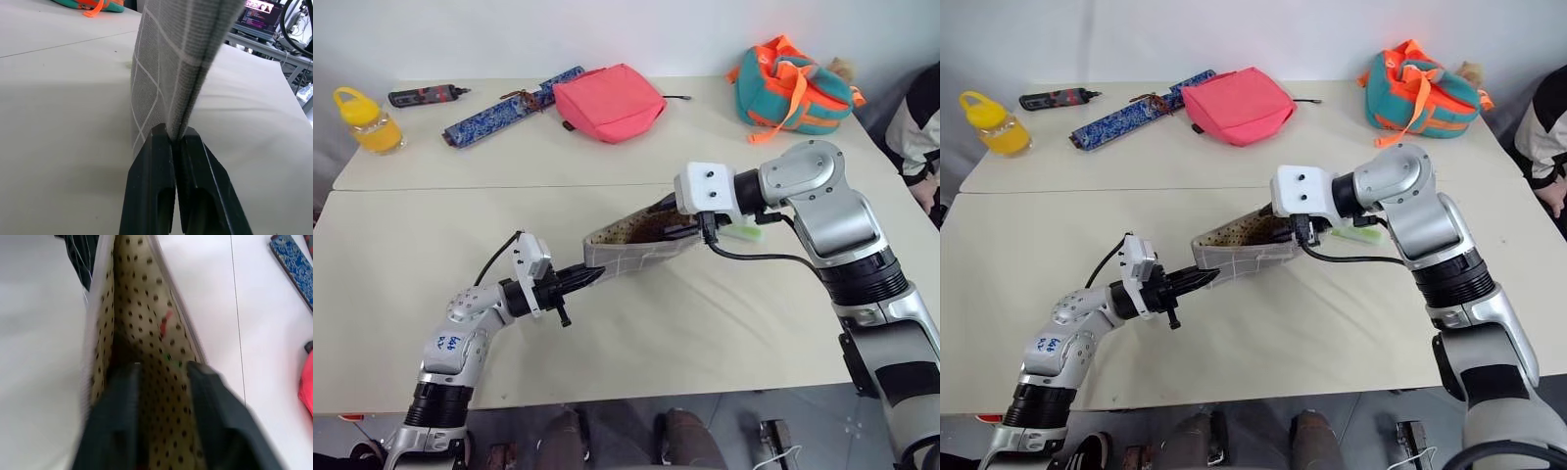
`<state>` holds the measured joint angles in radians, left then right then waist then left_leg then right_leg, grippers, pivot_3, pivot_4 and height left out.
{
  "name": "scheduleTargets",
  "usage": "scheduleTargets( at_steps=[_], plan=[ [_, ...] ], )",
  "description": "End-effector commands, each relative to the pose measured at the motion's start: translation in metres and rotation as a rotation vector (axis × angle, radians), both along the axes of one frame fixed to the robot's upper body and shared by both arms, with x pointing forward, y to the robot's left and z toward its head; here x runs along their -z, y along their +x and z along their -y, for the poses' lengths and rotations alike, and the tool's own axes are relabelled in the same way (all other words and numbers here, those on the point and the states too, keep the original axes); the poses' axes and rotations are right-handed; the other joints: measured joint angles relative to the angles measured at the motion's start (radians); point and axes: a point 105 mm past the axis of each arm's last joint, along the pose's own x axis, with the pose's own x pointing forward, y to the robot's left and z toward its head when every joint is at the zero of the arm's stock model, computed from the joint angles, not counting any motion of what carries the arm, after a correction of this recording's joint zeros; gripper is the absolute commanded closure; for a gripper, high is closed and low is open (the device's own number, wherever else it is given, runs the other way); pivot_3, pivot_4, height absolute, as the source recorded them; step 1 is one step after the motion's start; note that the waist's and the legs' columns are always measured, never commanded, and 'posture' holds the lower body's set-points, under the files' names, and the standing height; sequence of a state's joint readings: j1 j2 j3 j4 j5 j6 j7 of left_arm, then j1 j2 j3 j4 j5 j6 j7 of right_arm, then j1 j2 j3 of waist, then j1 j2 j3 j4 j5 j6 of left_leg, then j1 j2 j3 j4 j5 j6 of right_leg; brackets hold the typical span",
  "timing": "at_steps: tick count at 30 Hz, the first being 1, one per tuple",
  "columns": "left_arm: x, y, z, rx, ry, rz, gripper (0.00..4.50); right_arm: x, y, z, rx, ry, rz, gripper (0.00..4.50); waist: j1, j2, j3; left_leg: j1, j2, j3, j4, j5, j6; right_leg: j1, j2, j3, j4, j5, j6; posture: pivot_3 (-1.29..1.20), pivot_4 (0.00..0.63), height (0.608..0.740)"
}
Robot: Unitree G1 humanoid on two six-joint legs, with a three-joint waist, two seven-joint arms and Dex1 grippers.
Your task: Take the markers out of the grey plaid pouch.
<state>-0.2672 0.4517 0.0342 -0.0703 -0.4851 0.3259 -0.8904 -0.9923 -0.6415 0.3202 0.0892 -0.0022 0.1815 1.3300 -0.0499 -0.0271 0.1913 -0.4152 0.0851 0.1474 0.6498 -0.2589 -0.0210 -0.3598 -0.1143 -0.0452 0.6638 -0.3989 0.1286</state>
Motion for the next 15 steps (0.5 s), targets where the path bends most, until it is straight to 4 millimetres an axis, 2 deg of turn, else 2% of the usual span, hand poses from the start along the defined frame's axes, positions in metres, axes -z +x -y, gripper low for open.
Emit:
scheduleTargets(
  at_steps=[1, 6, 11, 13, 15],
  plan=[
    [-0.010, -0.006, 0.006, 0.043, -0.003, 0.041, 4.50, 0.011, -0.002, -0.004, -0.016, -0.062, 0.016, 3.39, 0.000, 0.000, 0.000, 0.000, 0.000, 0.000, 0.000, 0.000, 0.000, 0.000, 0.000, 0.000, 0.000, 0.000, 0.000, 0.00, 0.150, 0.740],
    [-0.008, -0.008, 0.011, 0.068, -0.004, 0.027, 4.50, 0.020, 0.008, -0.008, 0.006, -0.137, 0.048, 3.39, -0.003, 0.000, 0.000, 0.000, 0.000, 0.000, 0.000, 0.000, 0.000, 0.000, 0.000, 0.000, 0.001, 0.000, 0.000, 0.00, 0.150, 0.740],
    [-0.007, -0.008, 0.012, 0.071, -0.008, 0.016, 4.50, 0.039, 0.016, -0.010, 0.013, -0.260, 0.070, 3.39, -0.003, 0.000, 0.000, 0.000, 0.000, 0.000, 0.001, 0.000, 0.000, 0.000, 0.000, 0.000, 0.001, 0.000, 0.000, 0.00, 0.150, 0.740],
    [-0.005, -0.008, 0.012, 0.075, -0.011, 0.002, 4.50, 0.044, 0.020, -0.018, 0.012, -0.249, 0.074, 3.39, -0.004, 0.000, 0.000, 0.001, 0.000, 0.000, 0.001, 0.000, 0.000, 0.000, 0.000, 0.000, 0.001, 0.000, 0.000, 0.00, 0.150, 0.740],
    [-0.003, -0.010, 0.013, 0.082, -0.007, -0.011, 4.50, 0.054, 0.024, -0.018, 0.017, -0.280, 0.082, 3.39, -0.006, 0.000, 0.000, 0.001, 0.000, 0.000, 0.001, 0.000, 0.000, 0.000, 0.000, 0.000, 0.001, 0.000, 0.000, 0.00, 0.150, 0.740]
  ],
)
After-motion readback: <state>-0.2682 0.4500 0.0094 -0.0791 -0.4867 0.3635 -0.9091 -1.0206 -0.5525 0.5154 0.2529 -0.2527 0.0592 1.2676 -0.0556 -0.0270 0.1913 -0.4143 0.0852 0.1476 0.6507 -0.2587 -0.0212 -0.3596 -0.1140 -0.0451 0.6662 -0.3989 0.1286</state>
